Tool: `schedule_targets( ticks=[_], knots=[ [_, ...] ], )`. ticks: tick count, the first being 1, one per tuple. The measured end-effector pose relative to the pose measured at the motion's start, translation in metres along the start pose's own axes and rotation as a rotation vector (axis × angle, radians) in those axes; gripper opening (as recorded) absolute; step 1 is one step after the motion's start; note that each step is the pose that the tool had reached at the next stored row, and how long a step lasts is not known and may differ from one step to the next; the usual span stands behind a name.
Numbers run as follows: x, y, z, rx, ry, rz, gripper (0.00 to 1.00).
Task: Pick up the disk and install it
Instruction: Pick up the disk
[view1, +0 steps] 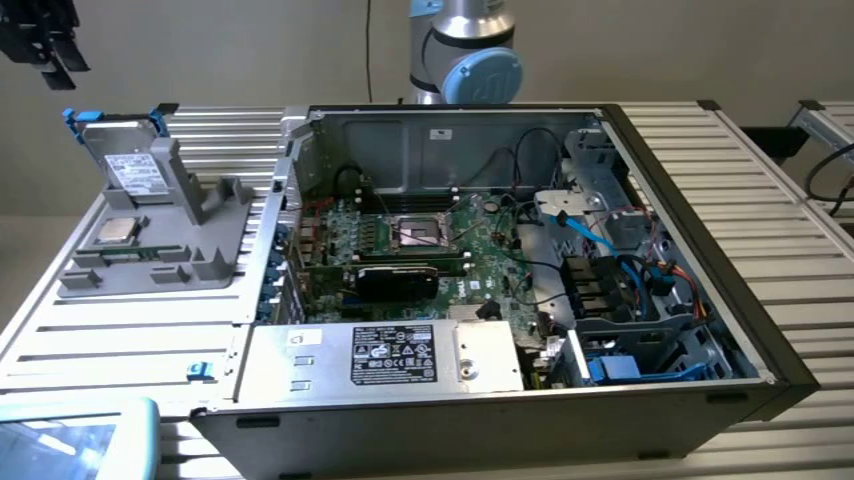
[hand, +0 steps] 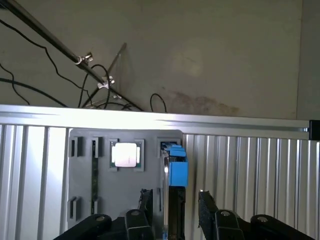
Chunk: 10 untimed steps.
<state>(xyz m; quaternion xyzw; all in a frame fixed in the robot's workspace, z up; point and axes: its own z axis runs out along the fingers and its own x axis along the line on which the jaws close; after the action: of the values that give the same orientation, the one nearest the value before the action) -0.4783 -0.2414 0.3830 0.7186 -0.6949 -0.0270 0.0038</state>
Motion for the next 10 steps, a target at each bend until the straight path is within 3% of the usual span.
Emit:
schedule_targets(
  ticks=[4,10],
  knots=[
    [-0.006,-0.0003,0.007,0.0001,0.0047,0.0,0.49],
    [-0.006,0.0057,0.0159,0.0,0.0047,0.0,0.49]
  ],
)
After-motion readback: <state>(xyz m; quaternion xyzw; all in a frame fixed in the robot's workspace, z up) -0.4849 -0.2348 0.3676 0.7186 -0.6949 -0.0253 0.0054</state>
